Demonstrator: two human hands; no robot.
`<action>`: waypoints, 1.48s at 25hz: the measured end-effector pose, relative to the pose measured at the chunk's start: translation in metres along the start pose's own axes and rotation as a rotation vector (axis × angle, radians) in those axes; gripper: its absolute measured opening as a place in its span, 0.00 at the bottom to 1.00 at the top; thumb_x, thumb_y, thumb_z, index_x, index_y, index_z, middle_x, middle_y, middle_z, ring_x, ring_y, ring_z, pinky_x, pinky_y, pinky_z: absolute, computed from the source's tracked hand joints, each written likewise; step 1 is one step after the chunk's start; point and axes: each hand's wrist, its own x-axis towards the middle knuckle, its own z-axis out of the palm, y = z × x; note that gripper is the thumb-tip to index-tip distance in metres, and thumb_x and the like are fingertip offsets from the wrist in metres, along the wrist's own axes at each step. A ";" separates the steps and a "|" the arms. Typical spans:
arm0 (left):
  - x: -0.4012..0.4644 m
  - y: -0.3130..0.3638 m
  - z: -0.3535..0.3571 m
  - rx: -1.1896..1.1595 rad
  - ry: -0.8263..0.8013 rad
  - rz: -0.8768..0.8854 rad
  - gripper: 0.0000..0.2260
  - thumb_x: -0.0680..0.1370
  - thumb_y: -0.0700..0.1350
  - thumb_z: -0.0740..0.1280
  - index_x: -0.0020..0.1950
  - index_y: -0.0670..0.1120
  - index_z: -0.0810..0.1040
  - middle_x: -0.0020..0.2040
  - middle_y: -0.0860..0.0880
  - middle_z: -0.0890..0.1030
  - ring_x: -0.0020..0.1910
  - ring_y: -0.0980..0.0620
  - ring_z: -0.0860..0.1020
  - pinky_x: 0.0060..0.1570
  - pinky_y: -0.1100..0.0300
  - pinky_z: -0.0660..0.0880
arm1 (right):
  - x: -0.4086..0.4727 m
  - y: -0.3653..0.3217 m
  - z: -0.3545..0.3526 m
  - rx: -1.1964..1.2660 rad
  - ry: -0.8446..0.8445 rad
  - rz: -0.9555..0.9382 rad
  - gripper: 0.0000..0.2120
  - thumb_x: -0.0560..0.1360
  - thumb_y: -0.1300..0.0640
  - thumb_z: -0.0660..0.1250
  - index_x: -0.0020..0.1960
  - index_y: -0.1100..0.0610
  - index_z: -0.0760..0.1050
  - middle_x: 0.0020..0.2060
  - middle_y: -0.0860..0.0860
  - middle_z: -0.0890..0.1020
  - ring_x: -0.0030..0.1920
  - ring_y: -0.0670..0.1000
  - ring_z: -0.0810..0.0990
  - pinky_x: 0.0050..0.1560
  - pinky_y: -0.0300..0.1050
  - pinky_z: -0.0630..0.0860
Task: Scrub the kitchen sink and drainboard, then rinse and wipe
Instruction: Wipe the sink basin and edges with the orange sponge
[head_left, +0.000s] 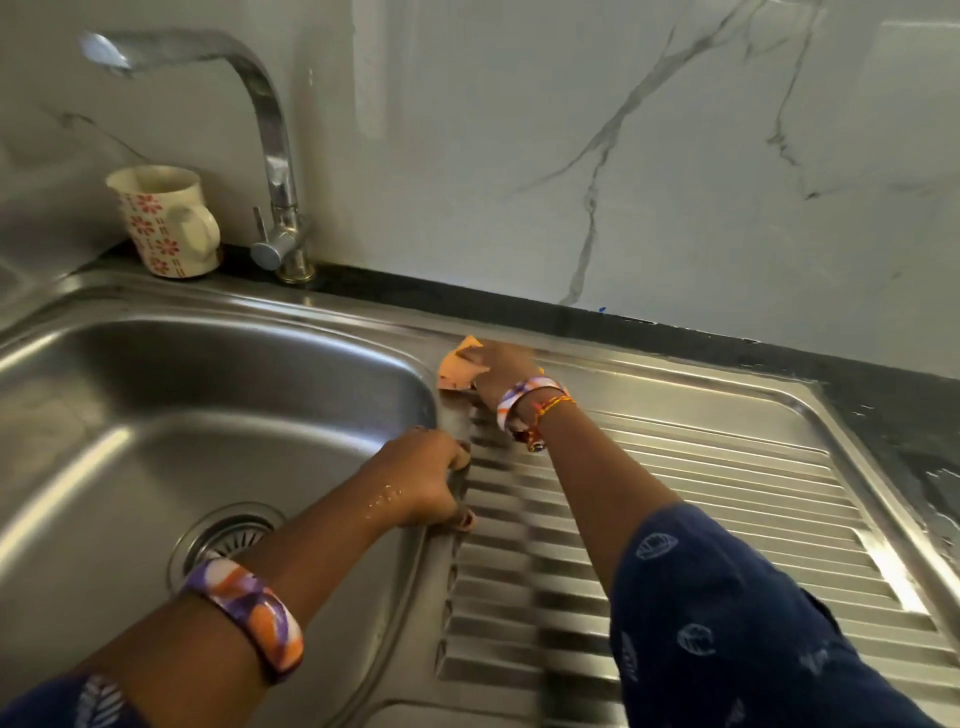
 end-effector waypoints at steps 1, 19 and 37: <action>-0.002 -0.001 0.000 -0.006 0.002 0.005 0.20 0.70 0.52 0.74 0.59 0.46 0.79 0.54 0.46 0.80 0.51 0.50 0.77 0.45 0.64 0.68 | -0.007 0.005 -0.007 0.069 0.002 -0.028 0.13 0.77 0.59 0.62 0.60 0.55 0.77 0.54 0.50 0.81 0.56 0.50 0.77 0.58 0.41 0.71; -0.004 -0.024 0.020 -0.254 -0.017 0.066 0.30 0.76 0.51 0.68 0.75 0.50 0.62 0.77 0.42 0.54 0.76 0.46 0.54 0.69 0.59 0.59 | 0.005 0.010 0.017 -0.222 0.029 0.107 0.28 0.81 0.57 0.52 0.77 0.57 0.45 0.77 0.55 0.46 0.77 0.55 0.46 0.75 0.48 0.45; -0.128 -0.057 -0.002 -0.010 -0.470 -0.046 0.13 0.74 0.45 0.71 0.57 0.41 0.81 0.40 0.50 0.78 0.35 0.57 0.72 0.37 0.66 0.68 | -0.127 -0.055 0.054 -0.196 -0.046 -0.279 0.17 0.70 0.71 0.58 0.44 0.59 0.83 0.42 0.54 0.86 0.45 0.50 0.83 0.52 0.39 0.75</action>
